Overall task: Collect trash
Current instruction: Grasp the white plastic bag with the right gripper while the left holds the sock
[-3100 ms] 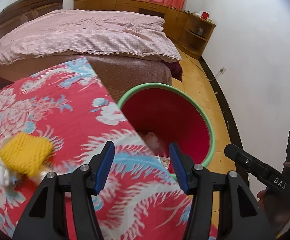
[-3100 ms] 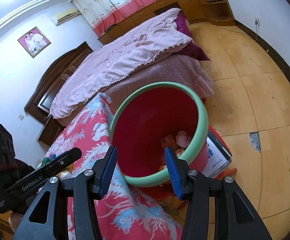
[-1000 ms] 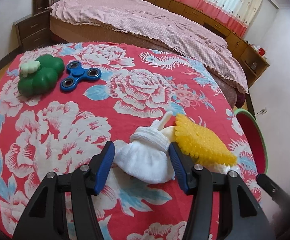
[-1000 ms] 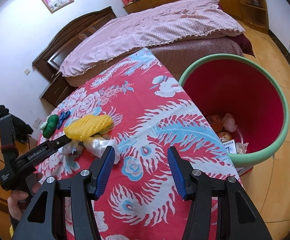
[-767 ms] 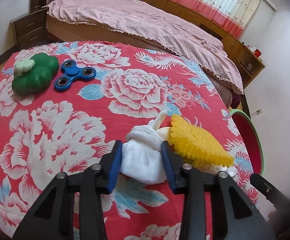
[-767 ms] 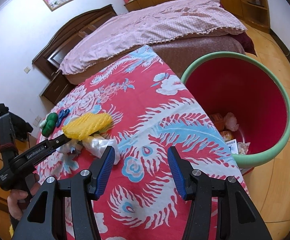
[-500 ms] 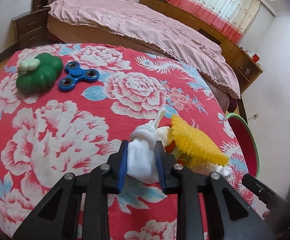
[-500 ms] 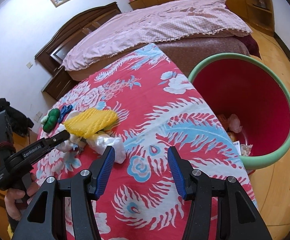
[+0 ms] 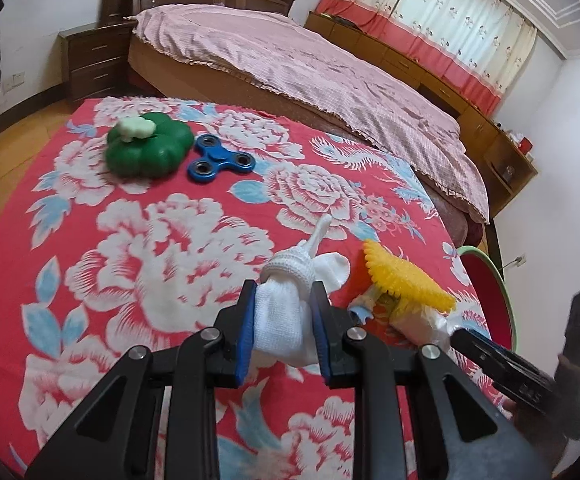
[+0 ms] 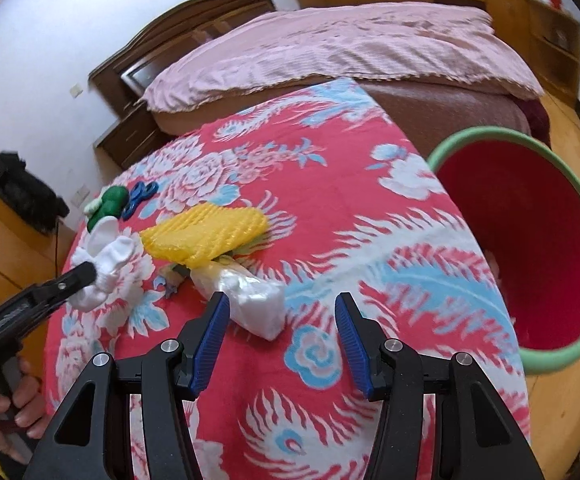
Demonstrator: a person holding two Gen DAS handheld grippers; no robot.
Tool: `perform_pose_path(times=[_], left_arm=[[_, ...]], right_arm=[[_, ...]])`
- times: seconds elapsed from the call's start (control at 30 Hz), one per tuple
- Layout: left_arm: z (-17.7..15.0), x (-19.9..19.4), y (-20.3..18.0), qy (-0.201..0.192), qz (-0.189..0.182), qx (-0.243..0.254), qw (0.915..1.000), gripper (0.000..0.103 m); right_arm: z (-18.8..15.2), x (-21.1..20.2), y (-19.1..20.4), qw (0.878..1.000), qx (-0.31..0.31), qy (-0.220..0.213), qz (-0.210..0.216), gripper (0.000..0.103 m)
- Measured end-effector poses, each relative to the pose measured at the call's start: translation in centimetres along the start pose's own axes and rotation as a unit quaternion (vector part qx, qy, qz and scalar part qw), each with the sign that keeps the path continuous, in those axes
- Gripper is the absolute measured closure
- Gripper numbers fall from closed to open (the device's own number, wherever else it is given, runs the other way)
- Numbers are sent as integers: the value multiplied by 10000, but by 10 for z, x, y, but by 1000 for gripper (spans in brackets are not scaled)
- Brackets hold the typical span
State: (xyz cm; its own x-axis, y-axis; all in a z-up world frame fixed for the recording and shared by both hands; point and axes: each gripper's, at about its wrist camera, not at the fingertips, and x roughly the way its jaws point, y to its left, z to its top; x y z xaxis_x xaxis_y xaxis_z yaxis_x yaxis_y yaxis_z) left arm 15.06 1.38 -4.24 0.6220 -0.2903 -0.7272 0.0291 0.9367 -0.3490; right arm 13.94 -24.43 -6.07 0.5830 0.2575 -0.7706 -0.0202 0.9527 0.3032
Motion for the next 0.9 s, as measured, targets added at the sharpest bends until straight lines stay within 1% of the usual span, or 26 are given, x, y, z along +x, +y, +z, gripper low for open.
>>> perform_pose_path(times=[0.13,0.27,0.37,0.47,0.5,0.67,0.9], left_arm=[[-3,-10,4,-84,70,9,9999,77],[-5,-16,8,-106,75,-32,9999,77],[-8,-19,10,-115,77,-41,9999,77],[-10,-21,10,-124,58,-36,9999,77],[-11,-23,10,-127,57,-34,9999,77],[-14,-27,9,-135,29,-30,9999,77],[-18,-35,4,-166,-27,19,9999,77]], right_arm=[[4,15,11,9993,-358,46,32,46],[1,24,20,9985,-494,172,172,46],[-5,24,26,9980,-599,125,145,46],[-11,23,30,9978,-630,147,163,65],[-13,22,31,9977,-653,135,146,67],[-23,16,33,9979,-577,155,234,72],[-38,-8,31,9990,-340,18,305,73]])
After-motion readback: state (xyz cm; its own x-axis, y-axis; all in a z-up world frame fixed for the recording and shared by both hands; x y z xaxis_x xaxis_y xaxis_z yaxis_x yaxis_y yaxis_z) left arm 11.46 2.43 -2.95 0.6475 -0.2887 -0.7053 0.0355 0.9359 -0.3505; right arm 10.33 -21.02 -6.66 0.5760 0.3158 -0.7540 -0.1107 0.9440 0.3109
